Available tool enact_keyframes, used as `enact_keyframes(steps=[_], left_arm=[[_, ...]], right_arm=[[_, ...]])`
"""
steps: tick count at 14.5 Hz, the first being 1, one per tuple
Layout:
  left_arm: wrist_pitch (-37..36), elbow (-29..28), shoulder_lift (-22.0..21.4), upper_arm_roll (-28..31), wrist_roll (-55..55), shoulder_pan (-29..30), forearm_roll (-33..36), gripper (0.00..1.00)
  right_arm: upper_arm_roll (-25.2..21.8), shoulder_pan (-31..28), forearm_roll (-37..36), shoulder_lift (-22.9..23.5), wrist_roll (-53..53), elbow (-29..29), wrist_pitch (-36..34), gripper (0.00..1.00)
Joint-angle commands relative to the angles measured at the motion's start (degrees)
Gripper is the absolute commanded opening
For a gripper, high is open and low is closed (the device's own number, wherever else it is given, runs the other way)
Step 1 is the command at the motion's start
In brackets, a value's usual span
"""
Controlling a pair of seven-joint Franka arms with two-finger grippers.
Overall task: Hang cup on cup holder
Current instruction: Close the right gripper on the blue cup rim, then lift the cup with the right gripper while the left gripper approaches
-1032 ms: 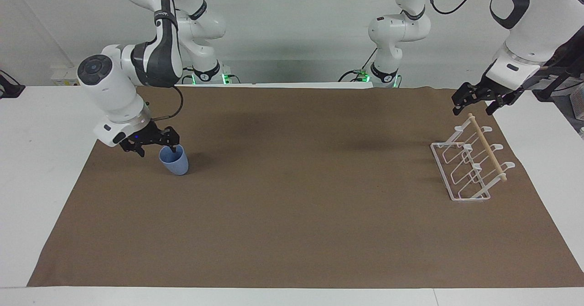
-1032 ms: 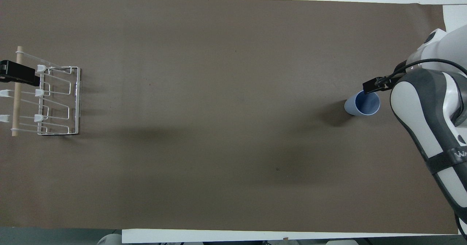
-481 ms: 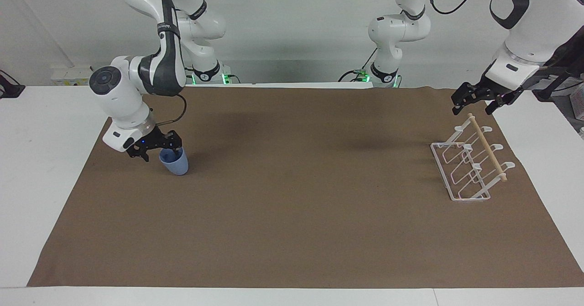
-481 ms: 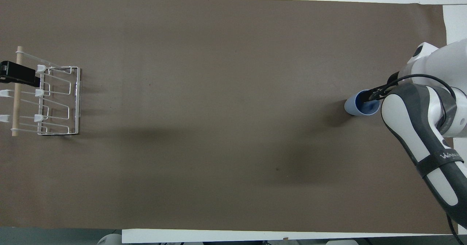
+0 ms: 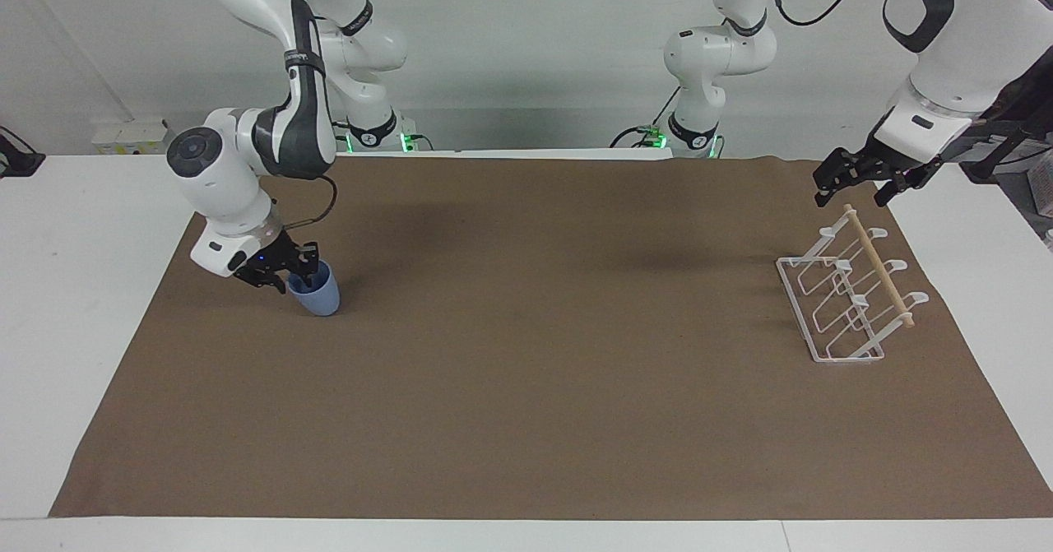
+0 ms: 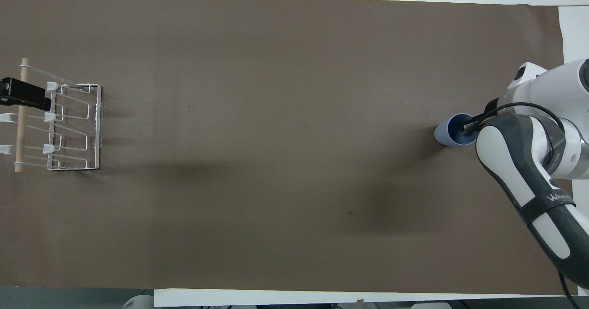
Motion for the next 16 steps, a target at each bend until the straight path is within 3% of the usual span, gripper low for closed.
enact_keyframes(steps=[1, 3, 5, 8, 16], left_arm=[[-0.88, -0.76, -1.3, 0.06, -0.63, -0.11, -0.4, 1.0], [-0.8, -0.76, -1.3, 0.06, -0.63, -0.11, -0.4, 1.0], [-0.97, -0.76, -1.3, 0.06, -0.63, -0.02, -0.4, 1.0], [-1.32, -0.76, -1.3, 0.15, -0.72, 0.16, -0.31, 1.0], [-4.23, -3.03, -3.23, 0.5, -9.77, 0.42, -0.31, 1.0]], right_arm=[[0.19, -0.71, 0.12, 0.24, -1.21, -0.56, 1.24, 0.02], [0.11, -0.19, 0.03, 0.59, -1.12, 1.1, 0.02, 0.0], [0.72, -0.1, 0.21, 1.99, -0.69, 7.83, -7.15, 0.0], [2.74, 1.74, 8.43, 2.7, 4.65, 15.6, -16.76, 0.0], [2.83, 10.88, 33.92, 3.31, 20.74, 17.19, -15.72, 0.0]])
